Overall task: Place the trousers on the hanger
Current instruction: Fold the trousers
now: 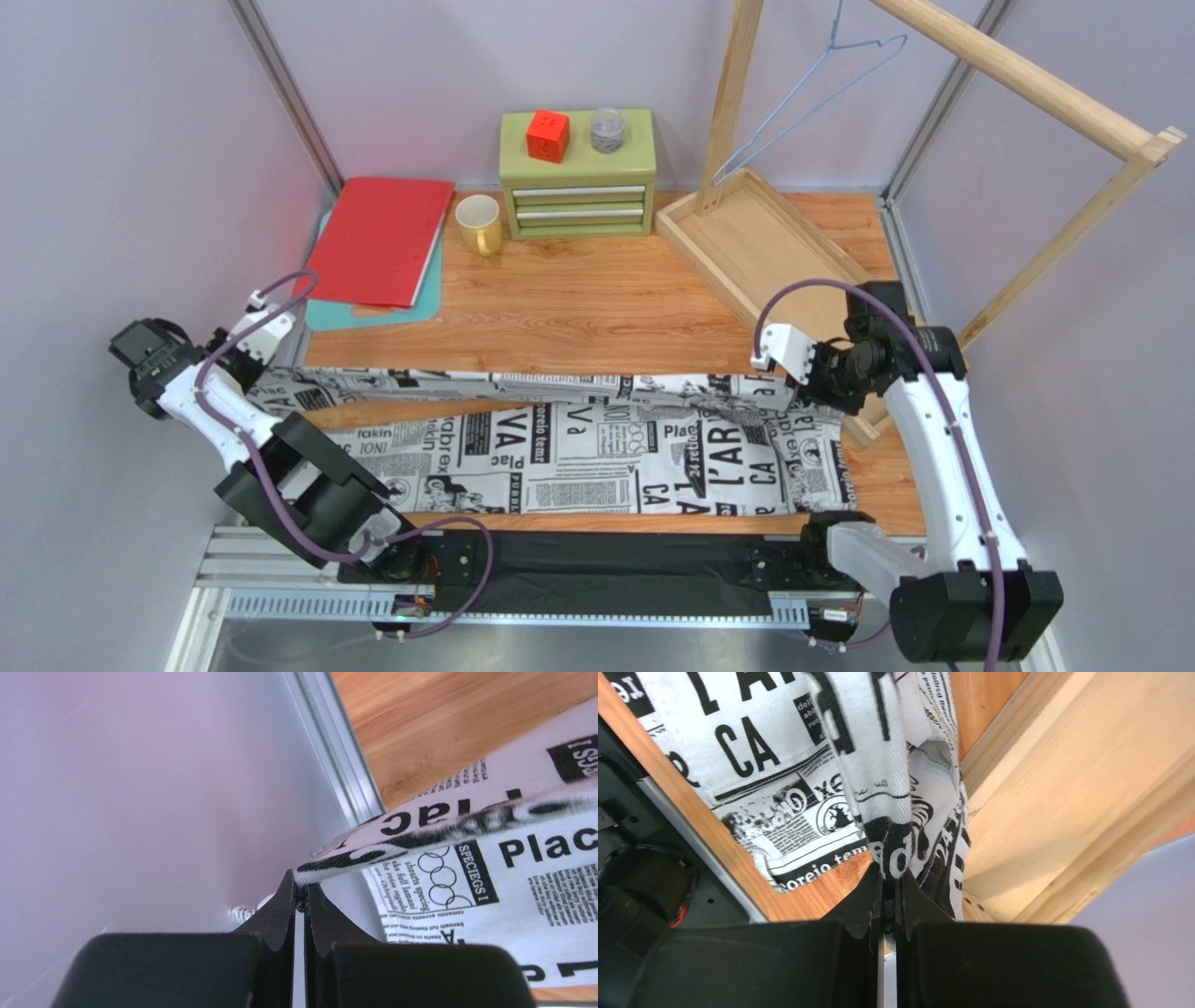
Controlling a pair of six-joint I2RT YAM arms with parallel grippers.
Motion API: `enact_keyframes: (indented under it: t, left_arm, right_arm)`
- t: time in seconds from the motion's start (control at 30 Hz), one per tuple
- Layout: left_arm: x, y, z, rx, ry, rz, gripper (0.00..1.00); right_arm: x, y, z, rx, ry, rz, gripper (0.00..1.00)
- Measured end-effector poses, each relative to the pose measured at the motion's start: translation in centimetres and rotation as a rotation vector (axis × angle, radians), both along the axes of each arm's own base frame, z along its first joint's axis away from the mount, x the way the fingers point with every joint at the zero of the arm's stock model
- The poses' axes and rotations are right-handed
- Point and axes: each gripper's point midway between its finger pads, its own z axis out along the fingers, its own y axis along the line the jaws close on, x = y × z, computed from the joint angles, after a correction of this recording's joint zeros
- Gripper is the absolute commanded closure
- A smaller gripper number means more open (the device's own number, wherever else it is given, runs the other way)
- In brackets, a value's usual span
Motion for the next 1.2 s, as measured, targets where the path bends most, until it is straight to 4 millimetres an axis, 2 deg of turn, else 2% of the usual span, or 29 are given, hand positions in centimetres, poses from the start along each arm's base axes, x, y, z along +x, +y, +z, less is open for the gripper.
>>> enact_keyframes:
  t: [0.1,0.2,0.27,0.4,0.5,0.6,0.63,0.67,0.7,0.73,0.77,0.8,0.83,0.87,0.9,0.93,0.97,1.03,1.1,1.2]
  left_arm:
    - [-1.7,0.1,0.9,0.010,-0.008,-0.004,1.00]
    - [-4.5,-0.1,-0.3,0.002,0.029,-0.008,1.00]
    - [-6.4,-0.4,-2.3,-0.018,0.071,-0.007,1.00]
    - [-10.4,-1.8,-8.7,-0.075,0.211,-0.031,1.00]
    - [-12.5,-3.3,-13.2,-0.104,0.311,-0.078,1.00]
    - [-12.5,-2.3,-13.0,-0.051,0.323,-0.092,0.99]
    - [-12.6,-2.3,-13.0,-0.047,0.324,-0.096,0.93]
    - [-12.6,-2.3,-12.9,-0.046,0.326,-0.102,0.83]
    - [-12.6,-2.3,-12.9,-0.049,0.330,-0.108,0.77]
    - [-12.7,-2.3,-12.8,-0.051,0.337,-0.115,0.74]
    - [-12.9,-2.3,-12.6,-0.058,0.351,-0.120,0.66]
    - [-13.2,-2.1,-12.2,-0.066,0.364,-0.118,0.50]
    - [-13.4,-1.9,-11.6,-0.070,0.373,-0.123,0.32]
    - [-13.6,-1.7,-10.9,-0.068,0.378,-0.131,0.26]
    - [-13.7,-1.5,-10.0,-0.072,0.382,-0.135,0.25]
    - [-13.8,-1.3,-8.9,-0.074,0.381,-0.131,0.25]
    - [-13.8,-1.1,-7.8,-0.065,0.378,-0.129,0.21]
    - [-13.8,-1.5,-5.6,-0.048,0.360,-0.129,0.20]
    - [-13.7,-2.9,-4.4,-0.034,0.338,-0.140,0.20]
    - [-13.6,-5.9,-4.6,-0.033,0.337,-0.191,0.21]
  right_arm:
    - [-1.0,0.0,0.2,-0.005,-0.056,0.029,1.00]
    - [-3.4,-0.1,-1.5,-0.021,-0.063,0.070,1.00]
    - [-5.5,-0.3,-4.0,-0.036,-0.018,0.096,1.00]
    - [-8.9,-1.1,-9.0,-0.076,0.150,0.124,1.00]
    - [-9.9,-1.7,-10.8,-0.106,0.253,0.127,1.00]
    - [-9.6,-2.0,-11.2,-0.121,0.274,0.124,1.00]
    - [-9.6,-2.1,-11.2,-0.123,0.274,0.123,1.00]
    - [-9.6,-2.1,-11.2,-0.124,0.273,0.123,0.98]
    - [-9.6,-2.1,-11.1,-0.124,0.271,0.123,0.93]
    - [-9.6,-2.1,-11.1,-0.126,0.268,0.123,0.85]
    - [-9.5,-2.1,-11.1,-0.128,0.266,0.123,0.83]
    - [-9.5,-2.2,-11.0,-0.131,0.262,0.124,0.80]
    - [-9.5,-2.3,-10.8,-0.135,0.261,0.122,0.64]
    - [-9.5,-2.4,-10.6,-0.141,0.259,0.121,0.56]
    - [-9.5,-2.5,-10.2,-0.148,0.254,0.119,0.48]
    - [-9.3,-2.6,-9.8,-0.154,0.246,0.113,0.36]
    - [-9.0,-2.6,-9.3,-0.156,0.227,0.112,0.32]
    - [-8.1,-2.6,-7.8,-0.157,0.172,0.107,0.31]
    - [-7.0,-2.5,-6.3,-0.151,0.119,0.099,0.31]
    - [-5.2,-2.1,-3.8,-0.133,0.045,0.081,0.32]
